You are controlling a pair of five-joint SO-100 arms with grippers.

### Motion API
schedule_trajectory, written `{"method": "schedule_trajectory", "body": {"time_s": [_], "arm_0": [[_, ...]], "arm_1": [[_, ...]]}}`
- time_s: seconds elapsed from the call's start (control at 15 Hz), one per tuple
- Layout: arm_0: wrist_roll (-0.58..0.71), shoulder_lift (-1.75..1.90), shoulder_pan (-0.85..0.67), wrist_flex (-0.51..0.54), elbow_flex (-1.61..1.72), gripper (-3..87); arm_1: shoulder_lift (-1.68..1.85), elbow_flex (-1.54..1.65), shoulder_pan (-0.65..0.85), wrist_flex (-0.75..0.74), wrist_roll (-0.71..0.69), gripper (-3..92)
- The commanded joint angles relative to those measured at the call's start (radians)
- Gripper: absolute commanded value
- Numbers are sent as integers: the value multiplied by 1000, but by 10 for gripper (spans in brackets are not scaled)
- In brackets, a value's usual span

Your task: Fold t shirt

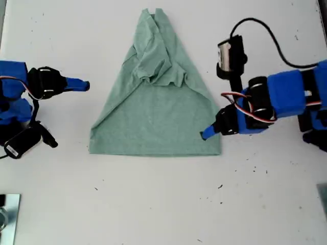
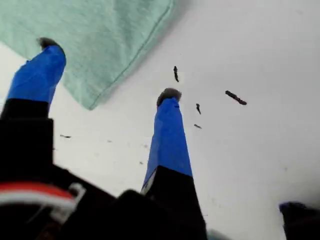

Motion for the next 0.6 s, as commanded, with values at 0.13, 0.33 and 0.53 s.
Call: {"method": "schedule_trajectory", "body": {"time_s": [0.13, 0.33, 0.53], "arm_0": [[6, 9, 12, 2, 12, -2], [8, 12, 14, 3, 12, -2], [9, 17, 14, 5, 12, -2]], "arm_1": [[-133, 137, -2, -245, 38, 62], [-143, 192, -17, -337, 8, 15], [-67, 141, -44, -176, -11, 16]]}}
